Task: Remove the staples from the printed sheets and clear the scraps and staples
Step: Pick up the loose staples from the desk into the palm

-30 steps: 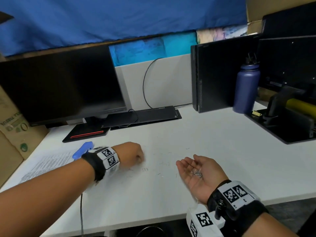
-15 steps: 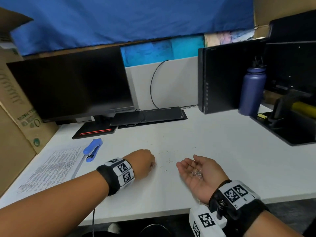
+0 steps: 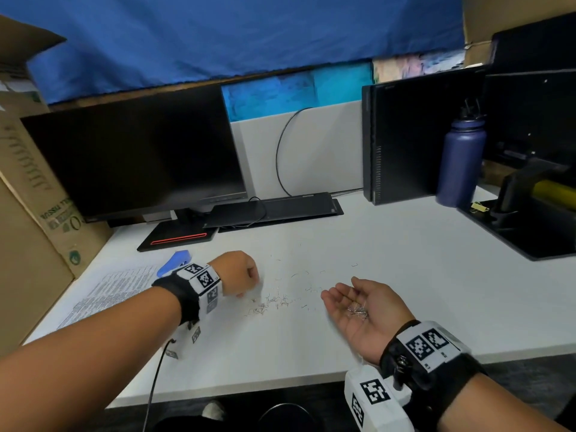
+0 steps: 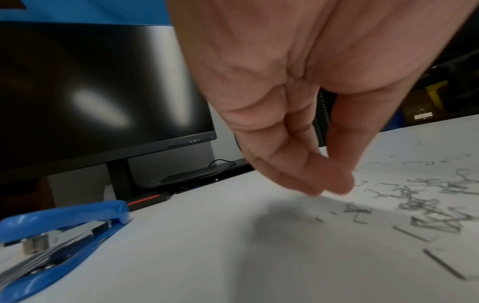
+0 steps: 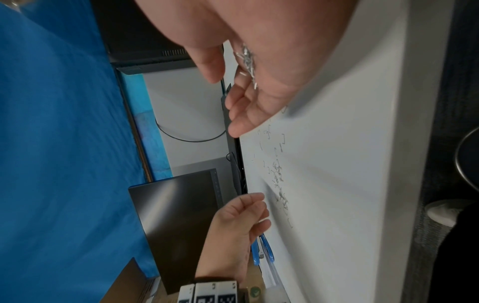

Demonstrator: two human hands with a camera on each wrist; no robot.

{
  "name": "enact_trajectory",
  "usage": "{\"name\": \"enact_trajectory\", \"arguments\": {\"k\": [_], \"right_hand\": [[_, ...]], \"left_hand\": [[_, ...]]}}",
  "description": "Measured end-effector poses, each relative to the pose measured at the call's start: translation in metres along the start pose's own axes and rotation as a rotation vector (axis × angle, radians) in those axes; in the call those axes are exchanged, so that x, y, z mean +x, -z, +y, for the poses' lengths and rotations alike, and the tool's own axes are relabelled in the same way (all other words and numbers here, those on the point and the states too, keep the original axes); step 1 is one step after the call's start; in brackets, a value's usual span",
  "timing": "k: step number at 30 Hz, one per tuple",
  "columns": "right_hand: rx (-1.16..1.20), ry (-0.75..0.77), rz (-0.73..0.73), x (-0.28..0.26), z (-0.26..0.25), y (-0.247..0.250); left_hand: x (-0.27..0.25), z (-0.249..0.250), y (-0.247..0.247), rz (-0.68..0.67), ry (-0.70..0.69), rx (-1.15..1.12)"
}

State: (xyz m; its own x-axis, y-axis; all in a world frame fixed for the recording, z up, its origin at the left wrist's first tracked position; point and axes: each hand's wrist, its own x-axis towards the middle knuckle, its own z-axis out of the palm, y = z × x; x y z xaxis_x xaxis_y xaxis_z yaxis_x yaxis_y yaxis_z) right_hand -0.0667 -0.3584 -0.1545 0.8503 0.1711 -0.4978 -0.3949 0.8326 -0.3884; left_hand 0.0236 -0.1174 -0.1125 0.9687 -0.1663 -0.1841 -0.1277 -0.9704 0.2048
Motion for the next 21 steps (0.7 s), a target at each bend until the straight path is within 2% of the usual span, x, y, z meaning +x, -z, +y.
{"name": "enact_trajectory", "arguments": {"k": [3,5,10,17,19,21], "right_hand": [[-0.002,0.0,0.0,0.001,0.0,0.002],[-0.01,-0.005,0.003,0.003,0.002,0.003],[-0.026,-0.007,0.008,0.004,0.005,0.002],[-0.029,-0.011,0.003,0.0,0.007,0.001],[-0.026,-0.016,0.0,0.0,0.007,0.0],[-0.021,-0.027,-0.002,-0.001,0.008,0.0]], "left_hand": [[-0.011,-0.004,-0.001,-0.135,0.043,-0.005],[-0.018,0.001,-0.011,-0.169,0.0,0.017],[-0.025,0.021,-0.039,-0.044,-0.21,0.187],[-0.026,0.039,-0.033,-0.058,-0.157,0.384],[-0.026,0.042,-0.025,-0.026,-0.129,0.347],[-0.027,0.045,-0.013,0.029,-0.112,0.184]]}}
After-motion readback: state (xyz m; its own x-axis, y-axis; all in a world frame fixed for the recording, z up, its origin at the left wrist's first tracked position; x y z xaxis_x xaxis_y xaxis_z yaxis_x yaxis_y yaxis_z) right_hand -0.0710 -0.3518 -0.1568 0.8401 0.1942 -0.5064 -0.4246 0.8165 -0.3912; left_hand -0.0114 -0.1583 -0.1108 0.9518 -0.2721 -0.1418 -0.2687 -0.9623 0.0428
